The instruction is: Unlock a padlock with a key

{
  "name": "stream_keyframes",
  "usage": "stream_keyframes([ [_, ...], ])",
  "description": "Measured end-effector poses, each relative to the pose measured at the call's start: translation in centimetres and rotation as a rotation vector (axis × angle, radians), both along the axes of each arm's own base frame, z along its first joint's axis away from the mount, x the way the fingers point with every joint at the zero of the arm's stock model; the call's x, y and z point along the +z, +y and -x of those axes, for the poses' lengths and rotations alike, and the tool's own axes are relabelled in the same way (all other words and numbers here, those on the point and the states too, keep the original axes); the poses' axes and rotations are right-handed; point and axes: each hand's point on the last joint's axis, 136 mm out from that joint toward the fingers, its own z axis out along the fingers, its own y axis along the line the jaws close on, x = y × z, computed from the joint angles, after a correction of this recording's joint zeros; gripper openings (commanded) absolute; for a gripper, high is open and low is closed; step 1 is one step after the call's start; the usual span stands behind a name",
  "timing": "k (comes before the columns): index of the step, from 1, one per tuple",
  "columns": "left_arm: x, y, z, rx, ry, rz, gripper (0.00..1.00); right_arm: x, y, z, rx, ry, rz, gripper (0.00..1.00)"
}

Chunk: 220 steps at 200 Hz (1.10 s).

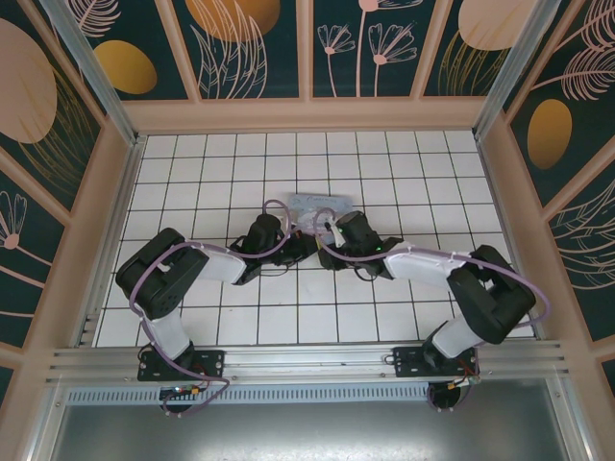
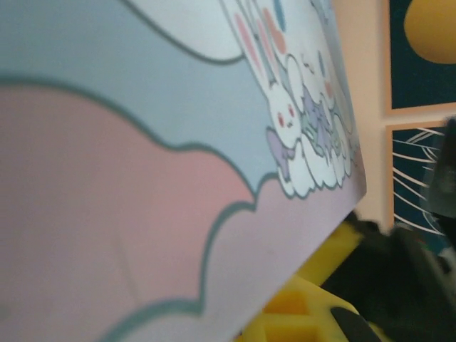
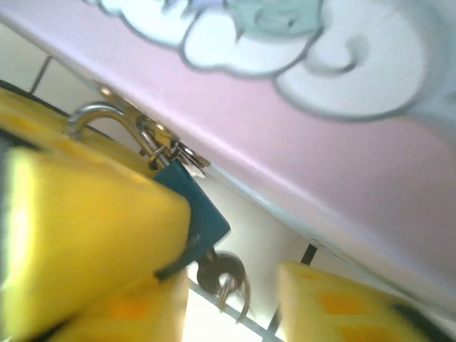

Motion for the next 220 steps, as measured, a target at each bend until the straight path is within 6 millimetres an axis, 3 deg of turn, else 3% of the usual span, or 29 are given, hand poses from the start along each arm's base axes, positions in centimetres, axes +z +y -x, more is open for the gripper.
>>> stream_keyframes([
  [54, -0.7, 0.3, 0.3, 0.002, 0.026, -0.021, 0.0, 4.1, -0.9, 0.3, -0.055, -0.029, -0.18, 0.65],
  [93, -1.1, 0.5, 0.5, 0.002, 0.038, -0.032, 0.0, 5.1, -1.4, 0.6, -0.129, 0.012, -0.294, 0.73],
  [134, -1.5, 0.7, 0.7, 0.001, 0.043, -0.041, 0.23, 4.4, -1.0, 1.6, -0.172, 0.102, -0.401, 0.77],
  [168, -1.6, 1.1, 1.2, -0.003, 0.042, -0.049, 0.45, 4.1, -0.6, 1.3, -0.206, 0.136, -0.45, 0.78],
  [220, 1.6, 2.6, 2.3, 0.008, -0.034, -0.032, 0.73, 3.7, -0.4, 0.5, -0.239, 0.156, -0.478, 0.78],
])
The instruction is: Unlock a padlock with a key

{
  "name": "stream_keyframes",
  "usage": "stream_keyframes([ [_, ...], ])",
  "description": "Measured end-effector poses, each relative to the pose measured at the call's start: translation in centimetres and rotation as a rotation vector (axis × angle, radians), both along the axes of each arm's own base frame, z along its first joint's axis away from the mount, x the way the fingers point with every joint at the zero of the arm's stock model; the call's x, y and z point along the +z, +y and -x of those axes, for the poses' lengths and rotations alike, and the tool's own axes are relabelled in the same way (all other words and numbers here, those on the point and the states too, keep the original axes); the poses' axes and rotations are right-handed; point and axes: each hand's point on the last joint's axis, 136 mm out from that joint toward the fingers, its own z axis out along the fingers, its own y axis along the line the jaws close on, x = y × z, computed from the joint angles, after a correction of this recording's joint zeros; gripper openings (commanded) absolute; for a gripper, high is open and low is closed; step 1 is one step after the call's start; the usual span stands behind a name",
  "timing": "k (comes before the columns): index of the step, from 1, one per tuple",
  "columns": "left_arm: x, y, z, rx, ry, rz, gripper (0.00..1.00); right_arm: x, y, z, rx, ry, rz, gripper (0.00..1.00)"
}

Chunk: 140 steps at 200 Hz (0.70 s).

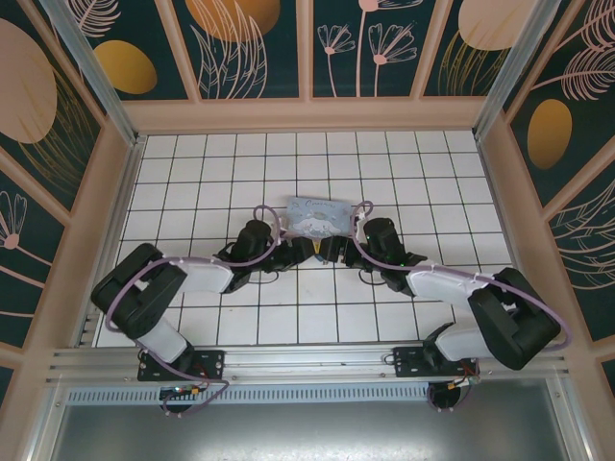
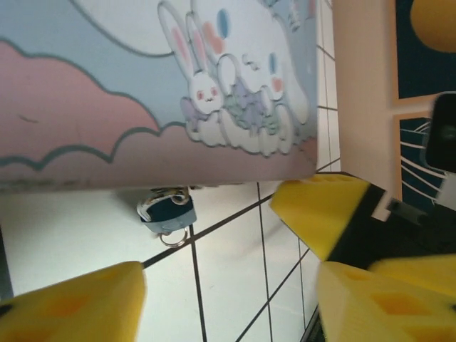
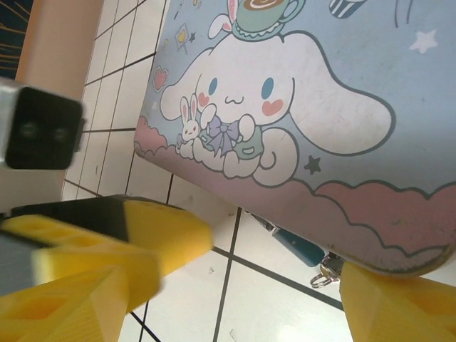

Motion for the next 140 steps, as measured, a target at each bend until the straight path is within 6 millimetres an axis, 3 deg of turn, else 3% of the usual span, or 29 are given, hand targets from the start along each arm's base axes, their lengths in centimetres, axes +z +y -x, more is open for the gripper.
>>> stream_keyframes([
  [46, 4.1, 1.6, 0.1, 0.041, -0.12, -0.02, 0.98, -0.7, -0.2, -0.3, -0.011, 0.017, 0.007, 0.78],
  [105, 7.4, 5.2, -2.2, 0.22, -0.272, -0.164, 0.98, -0.7, -0.2, -0.4, -0.011, 0.014, 0.005, 0.78],
  [140, 8.3, 8.0, -3.9, 0.366, -0.341, -0.268, 0.99, -1.3, -0.3, -0.6, -0.018, 0.022, 0.013, 0.78],
])
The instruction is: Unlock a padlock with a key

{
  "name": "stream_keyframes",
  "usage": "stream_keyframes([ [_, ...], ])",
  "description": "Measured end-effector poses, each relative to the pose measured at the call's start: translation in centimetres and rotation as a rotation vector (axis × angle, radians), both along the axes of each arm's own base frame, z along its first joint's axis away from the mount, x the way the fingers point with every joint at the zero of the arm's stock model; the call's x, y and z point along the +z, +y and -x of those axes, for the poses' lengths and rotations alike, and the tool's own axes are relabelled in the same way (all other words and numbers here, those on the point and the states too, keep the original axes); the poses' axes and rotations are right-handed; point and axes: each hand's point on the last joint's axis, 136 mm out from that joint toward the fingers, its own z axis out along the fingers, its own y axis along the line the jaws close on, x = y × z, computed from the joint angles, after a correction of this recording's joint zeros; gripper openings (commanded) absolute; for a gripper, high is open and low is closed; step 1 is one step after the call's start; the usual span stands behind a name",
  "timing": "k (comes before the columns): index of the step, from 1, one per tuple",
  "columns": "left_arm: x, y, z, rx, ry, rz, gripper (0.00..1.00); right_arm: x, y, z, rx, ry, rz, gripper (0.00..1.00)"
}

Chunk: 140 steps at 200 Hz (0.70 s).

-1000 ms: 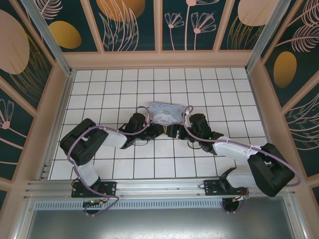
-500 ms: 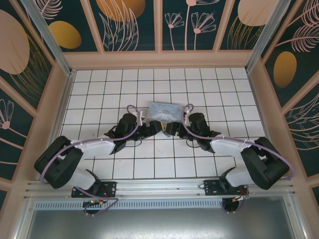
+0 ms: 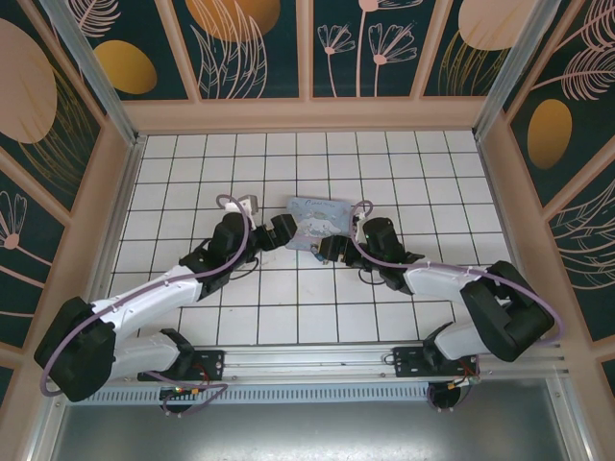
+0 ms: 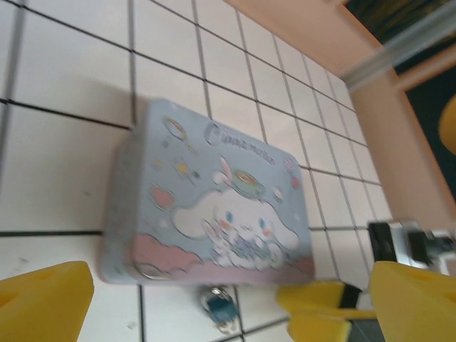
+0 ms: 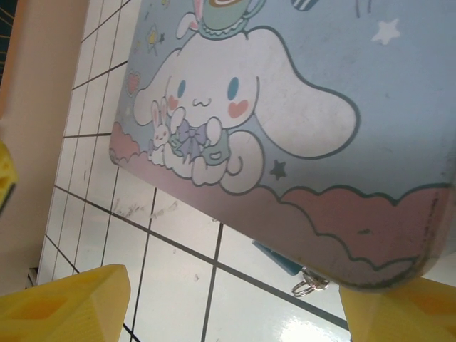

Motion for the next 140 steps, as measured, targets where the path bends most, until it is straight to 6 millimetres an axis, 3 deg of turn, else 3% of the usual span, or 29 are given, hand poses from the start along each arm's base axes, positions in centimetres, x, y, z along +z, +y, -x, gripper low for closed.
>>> stream_keyframes([
  [59, 0.7, 2.9, -1.8, 0.144, -0.093, -0.14, 0.99, -0.9, -1.2, -1.9, -0.054, 0.024, 0.021, 0.77],
  [99, 1.6, 2.4, -2.8, 0.145, -0.115, -0.16, 0.98, -0.3, -1.7, -4.0, -0.078, 0.005, 0.025, 0.77],
  [140, 0.4, 1.6, -3.6, 0.132, -0.076, -0.205, 0.98, 0.6, -2.1, -5.8, -0.089, -0.024, 0.041, 0.72],
])
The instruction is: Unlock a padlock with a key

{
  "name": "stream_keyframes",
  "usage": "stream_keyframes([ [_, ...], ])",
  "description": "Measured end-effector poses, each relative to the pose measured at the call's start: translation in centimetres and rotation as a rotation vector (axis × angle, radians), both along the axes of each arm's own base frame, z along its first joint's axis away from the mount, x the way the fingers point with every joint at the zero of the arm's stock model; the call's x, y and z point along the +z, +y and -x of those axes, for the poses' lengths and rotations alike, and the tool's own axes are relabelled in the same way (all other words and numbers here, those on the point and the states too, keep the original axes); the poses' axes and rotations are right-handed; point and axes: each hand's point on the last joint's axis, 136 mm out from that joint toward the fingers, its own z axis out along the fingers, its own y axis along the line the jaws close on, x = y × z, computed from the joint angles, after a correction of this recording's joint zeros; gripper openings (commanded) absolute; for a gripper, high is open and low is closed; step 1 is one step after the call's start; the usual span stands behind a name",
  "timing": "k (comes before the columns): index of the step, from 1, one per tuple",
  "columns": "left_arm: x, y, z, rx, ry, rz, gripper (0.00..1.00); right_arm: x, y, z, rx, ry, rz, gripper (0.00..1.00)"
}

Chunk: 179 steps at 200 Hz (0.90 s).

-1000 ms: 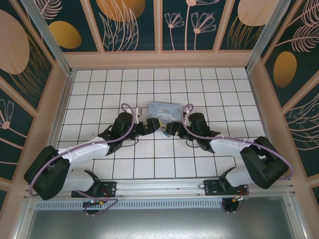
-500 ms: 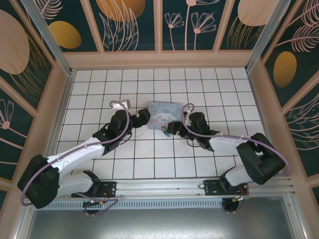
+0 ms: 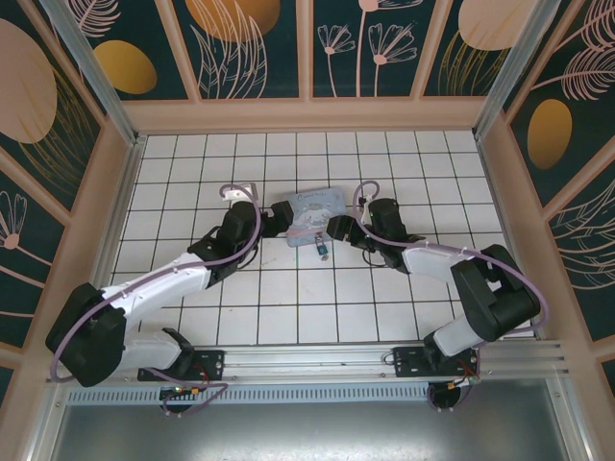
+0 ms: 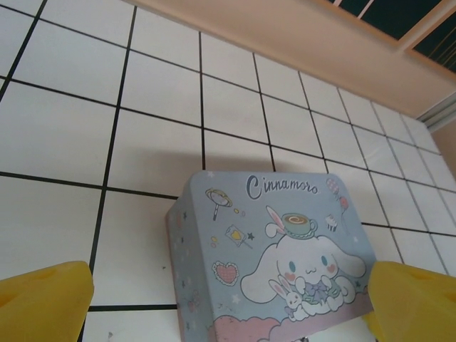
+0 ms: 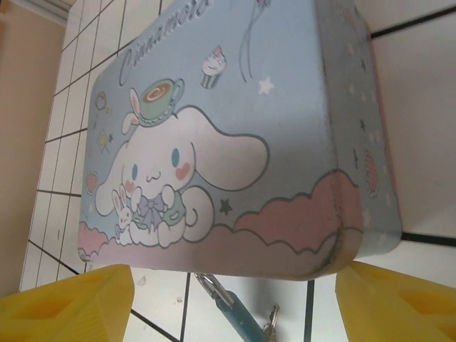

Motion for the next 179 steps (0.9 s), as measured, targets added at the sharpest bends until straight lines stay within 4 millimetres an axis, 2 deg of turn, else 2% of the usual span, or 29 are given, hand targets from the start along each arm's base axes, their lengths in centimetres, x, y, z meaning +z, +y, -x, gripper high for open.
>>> stream_keyframes([
  [31, -1.1, -0.7, -0.6, -0.011, 0.038, -0.035, 0.98, 0.0, 0.0, 0.4, 0.027, -0.007, 0.011, 0.71],
  [66, -2.2, -0.8, -0.7, -0.014, 0.063, -0.057, 0.98, 0.2, -0.8, 2.1, 0.043, -0.031, 0.02, 0.69],
  [78, -2.7, -0.7, -0.8, -0.009, 0.075, -0.072, 0.99, -0.3, -1.1, 2.7, 0.048, -0.028, 0.027, 0.68],
  [98, -3.4, -0.8, -1.2, 0.001, 0.096, -0.101, 0.99, -1.3, -1.4, 3.5, 0.062, -0.006, 0.039, 0.61],
  [140, -4.1, -0.7, -1.9, 0.016, 0.108, -0.148, 0.98, -2.7, -0.9, 4.3, 0.111, 0.023, 0.048, 0.57],
  [179, -4.7, -0.6, -2.3, 0.027, 0.123, -0.185, 0.98, -2.9, -0.2, 4.7, 0.139, -0.006, 0.074, 0.57],
])
